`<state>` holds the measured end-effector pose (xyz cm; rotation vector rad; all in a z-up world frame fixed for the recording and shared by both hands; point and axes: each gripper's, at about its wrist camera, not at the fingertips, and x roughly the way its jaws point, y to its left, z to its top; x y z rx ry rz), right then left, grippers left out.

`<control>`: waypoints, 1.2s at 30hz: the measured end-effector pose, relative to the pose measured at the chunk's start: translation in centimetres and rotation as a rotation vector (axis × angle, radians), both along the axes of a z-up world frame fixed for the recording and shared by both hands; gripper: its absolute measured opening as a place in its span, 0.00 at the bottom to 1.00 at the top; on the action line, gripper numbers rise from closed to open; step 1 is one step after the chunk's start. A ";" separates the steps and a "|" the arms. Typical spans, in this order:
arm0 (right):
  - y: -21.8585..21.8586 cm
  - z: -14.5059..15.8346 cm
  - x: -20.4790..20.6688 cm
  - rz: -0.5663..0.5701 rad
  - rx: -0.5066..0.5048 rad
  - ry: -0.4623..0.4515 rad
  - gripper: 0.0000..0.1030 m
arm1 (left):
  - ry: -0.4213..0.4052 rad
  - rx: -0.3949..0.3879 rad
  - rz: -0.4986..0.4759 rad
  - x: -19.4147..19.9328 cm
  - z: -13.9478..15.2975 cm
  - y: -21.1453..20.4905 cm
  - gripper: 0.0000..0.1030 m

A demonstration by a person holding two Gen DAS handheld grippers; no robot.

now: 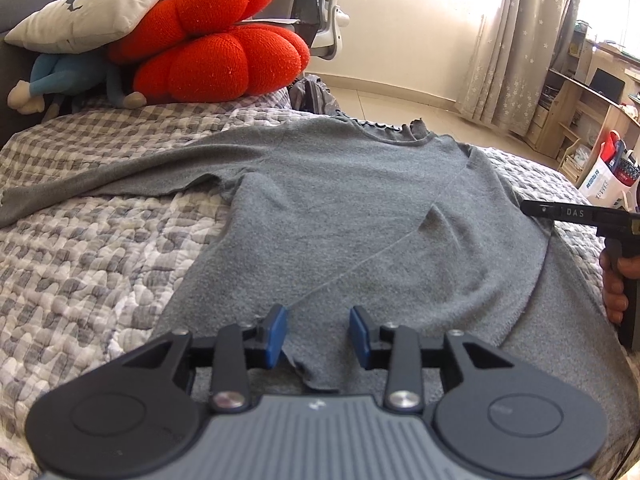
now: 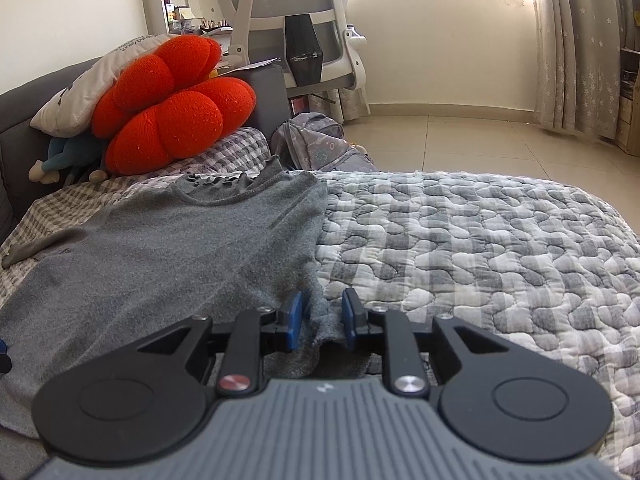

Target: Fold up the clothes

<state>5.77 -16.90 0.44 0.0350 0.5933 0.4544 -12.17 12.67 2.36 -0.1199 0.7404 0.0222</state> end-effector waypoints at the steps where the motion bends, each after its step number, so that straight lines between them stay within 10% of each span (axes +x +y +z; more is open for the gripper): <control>1: 0.0 0.0 0.0 0.001 0.002 0.000 0.23 | 0.000 0.001 0.000 -0.1 0.0 0.0 0.35; 24: -0.1 0.1 -0.1 -0.010 -0.008 0.000 0.29 | 0.000 0.112 0.074 -0.1 -0.1 -0.6 0.35; 29: -0.1 0.1 -0.1 -0.012 -0.010 0.001 0.30 | -0.002 0.120 0.096 0.3 -0.2 -1.0 0.06; 36: -0.1 0.1 0.0 -0.011 -0.009 0.000 0.31 | -0.016 0.146 0.109 -0.9 0.0 -1.7 0.05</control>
